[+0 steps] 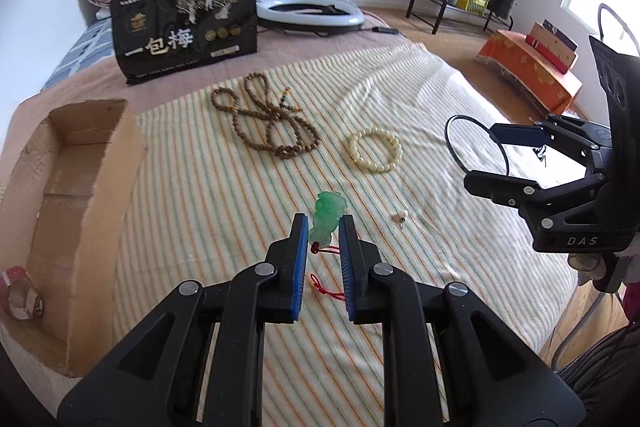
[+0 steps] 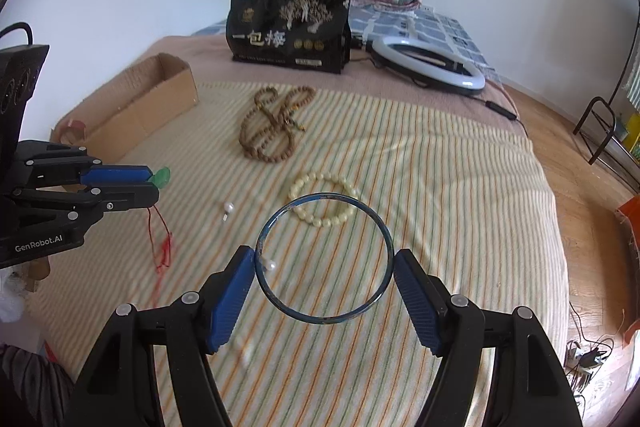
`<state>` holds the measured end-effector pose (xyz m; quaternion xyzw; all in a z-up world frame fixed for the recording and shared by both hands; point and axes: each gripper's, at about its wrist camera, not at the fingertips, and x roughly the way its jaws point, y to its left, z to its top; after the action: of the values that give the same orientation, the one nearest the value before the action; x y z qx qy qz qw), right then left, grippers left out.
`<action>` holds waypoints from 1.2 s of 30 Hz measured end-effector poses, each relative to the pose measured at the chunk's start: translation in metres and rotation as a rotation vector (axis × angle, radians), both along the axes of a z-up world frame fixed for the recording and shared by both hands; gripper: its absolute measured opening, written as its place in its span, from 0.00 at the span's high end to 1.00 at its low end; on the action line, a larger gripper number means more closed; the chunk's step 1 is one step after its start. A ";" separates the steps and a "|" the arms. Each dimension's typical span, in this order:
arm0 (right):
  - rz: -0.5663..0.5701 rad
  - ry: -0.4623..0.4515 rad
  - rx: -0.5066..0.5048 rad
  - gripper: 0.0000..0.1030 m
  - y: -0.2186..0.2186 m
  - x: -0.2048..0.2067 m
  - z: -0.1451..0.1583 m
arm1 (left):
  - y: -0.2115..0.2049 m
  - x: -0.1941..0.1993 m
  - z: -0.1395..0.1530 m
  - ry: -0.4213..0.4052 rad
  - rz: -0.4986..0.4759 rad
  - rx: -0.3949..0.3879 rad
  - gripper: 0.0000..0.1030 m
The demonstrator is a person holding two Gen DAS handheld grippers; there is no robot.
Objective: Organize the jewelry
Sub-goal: 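Grasp the green jade pendant with the left tool while the right tool grasps the blue bangle, then carry pendant and bangle into the cardboard box and open both tools to release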
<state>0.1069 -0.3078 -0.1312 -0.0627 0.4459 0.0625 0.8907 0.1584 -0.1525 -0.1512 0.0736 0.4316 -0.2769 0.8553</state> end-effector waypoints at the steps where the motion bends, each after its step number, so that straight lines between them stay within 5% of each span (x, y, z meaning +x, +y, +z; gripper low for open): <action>1: 0.002 -0.006 0.000 0.29 0.002 -0.001 0.005 | 0.005 -0.001 0.005 -0.006 0.008 -0.007 0.86; 26: 0.160 -0.115 0.043 0.29 0.112 0.034 0.100 | 0.138 0.004 0.106 -0.193 0.205 -0.104 0.86; 36: 0.253 -0.133 0.051 0.29 0.171 0.079 0.112 | 0.193 0.024 0.113 -0.211 0.293 -0.092 0.86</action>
<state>0.1856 -0.1365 -0.0196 -0.0995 0.3728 0.1812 0.9046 0.1827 0.0402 -0.0382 -0.0006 0.3327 -0.1594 0.9295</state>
